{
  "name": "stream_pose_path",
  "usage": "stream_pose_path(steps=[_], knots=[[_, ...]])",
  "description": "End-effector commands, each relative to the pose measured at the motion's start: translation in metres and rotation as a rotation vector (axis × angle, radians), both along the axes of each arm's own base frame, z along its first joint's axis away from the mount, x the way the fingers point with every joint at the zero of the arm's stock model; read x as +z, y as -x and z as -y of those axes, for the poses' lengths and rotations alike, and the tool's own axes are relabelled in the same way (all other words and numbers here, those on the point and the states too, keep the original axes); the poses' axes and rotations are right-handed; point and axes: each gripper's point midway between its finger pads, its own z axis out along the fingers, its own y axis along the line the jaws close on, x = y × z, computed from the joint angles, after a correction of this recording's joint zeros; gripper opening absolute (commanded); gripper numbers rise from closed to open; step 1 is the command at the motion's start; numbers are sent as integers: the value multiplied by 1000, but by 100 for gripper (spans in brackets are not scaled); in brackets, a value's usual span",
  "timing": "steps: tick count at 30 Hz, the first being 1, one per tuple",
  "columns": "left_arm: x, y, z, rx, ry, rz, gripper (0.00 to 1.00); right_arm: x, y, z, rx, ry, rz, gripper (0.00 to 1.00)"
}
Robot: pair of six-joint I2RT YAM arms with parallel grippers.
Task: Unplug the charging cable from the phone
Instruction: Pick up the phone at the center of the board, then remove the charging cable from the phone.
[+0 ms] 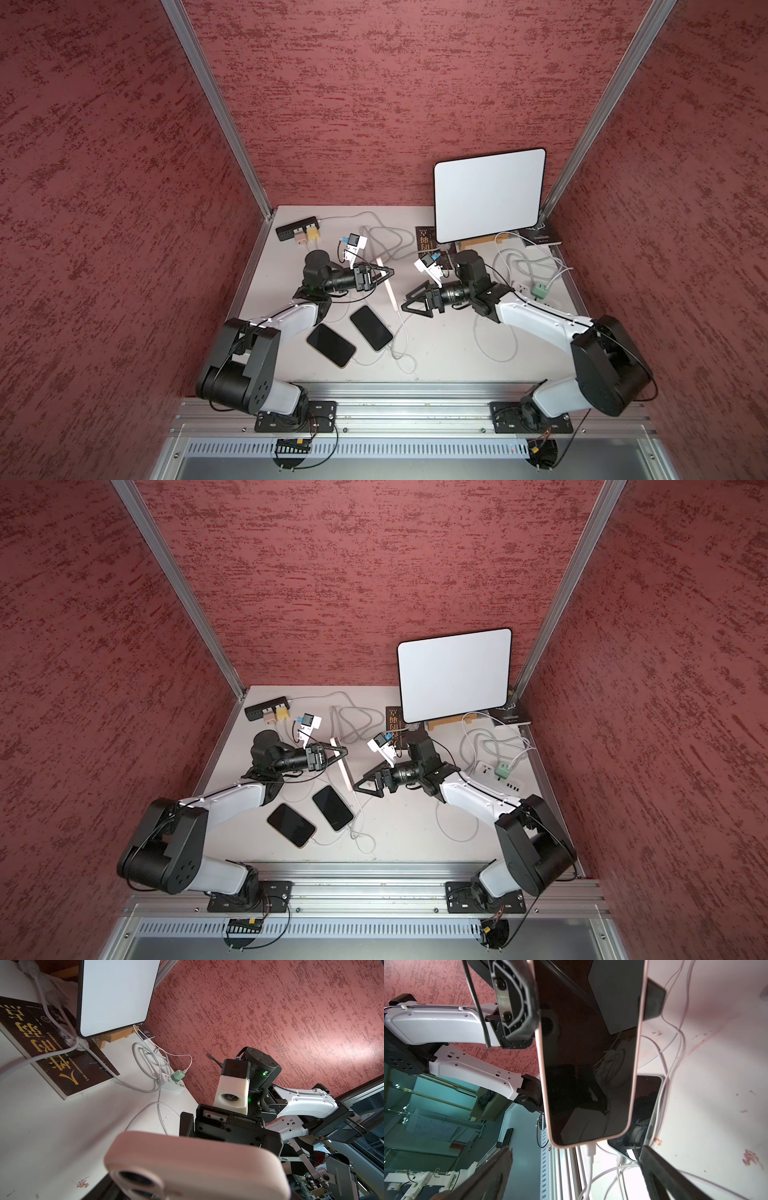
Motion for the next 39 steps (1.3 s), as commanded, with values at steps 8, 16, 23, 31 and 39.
stream_pose_path(steps=[8,16,23,31,39], knots=[[24,-4,-5,37,-2,69,2,-22,12,0,-12,71,62,99],[29,-5,-5,38,-2,81,2,-35,13,-13,0,47,50,68],[30,-6,-5,38,-3,80,2,-40,19,-20,20,33,55,46],[30,-8,-6,45,-3,79,2,-42,22,-24,34,27,66,20],[28,-10,-8,53,-5,73,2,-44,20,-24,31,28,65,0]])
